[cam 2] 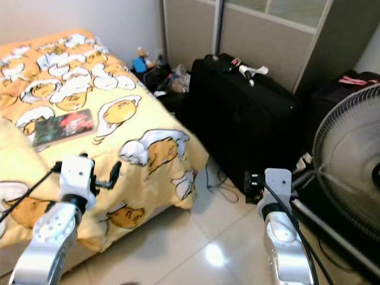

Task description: Clean up the room

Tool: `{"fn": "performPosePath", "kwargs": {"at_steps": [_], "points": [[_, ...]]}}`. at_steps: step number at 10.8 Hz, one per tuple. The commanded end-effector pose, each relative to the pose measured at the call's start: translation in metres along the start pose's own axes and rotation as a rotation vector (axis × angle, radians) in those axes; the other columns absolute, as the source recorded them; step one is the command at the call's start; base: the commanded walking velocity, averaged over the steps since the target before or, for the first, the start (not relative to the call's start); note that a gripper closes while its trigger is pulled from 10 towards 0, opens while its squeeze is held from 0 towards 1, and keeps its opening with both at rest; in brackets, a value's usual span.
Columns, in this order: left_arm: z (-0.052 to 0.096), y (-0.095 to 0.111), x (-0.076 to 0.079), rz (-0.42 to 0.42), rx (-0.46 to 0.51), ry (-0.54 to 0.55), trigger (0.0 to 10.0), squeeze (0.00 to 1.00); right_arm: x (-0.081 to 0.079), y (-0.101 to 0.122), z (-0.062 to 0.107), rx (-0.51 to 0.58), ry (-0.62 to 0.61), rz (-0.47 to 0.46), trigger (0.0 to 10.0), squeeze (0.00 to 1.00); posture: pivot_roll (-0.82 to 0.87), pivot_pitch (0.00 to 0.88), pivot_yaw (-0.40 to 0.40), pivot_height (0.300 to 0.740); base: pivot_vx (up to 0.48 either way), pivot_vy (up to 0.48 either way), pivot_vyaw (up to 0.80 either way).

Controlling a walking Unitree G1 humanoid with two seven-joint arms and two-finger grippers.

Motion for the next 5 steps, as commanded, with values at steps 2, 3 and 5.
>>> {"fn": "performPosePath", "kwargs": {"at_steps": [2,3,5], "points": [[-0.001,-0.002,-0.013,0.044,-0.014,0.048,10.0,0.0,-0.018,0.012,-0.005,0.03,0.057,0.029,10.0,1.0,-0.06,0.0,0.019,0.74,0.0,0.337,0.0],[-0.002,-0.002,-0.014,0.033,-0.018,0.046,10.0,0.0,-0.032,0.023,-0.007,0.058,0.115,0.048,10.0,1.0,-0.05,0.0,0.02,0.74,0.0,0.341,0.8],[-0.006,0.003,-0.014,0.027,-0.009,0.047,10.0,0.0,-0.035,0.033,-0.011,0.079,0.129,0.043,10.0,1.0,-0.04,0.0,0.02,0.74,0.0,0.339,0.8]]}}
Point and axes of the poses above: a point about 5 cm out from each wrist's last joint towards the gripper, its own z axis pointing back from the gripper into the wrist, its own y axis along the axis of the wrist's last joint, x = y × z, the point moved 5 cm from there along -z, pointing out of the wrist towards the gripper, and after that the axes turned 14 degrees about -z, right-handed, at the moved point
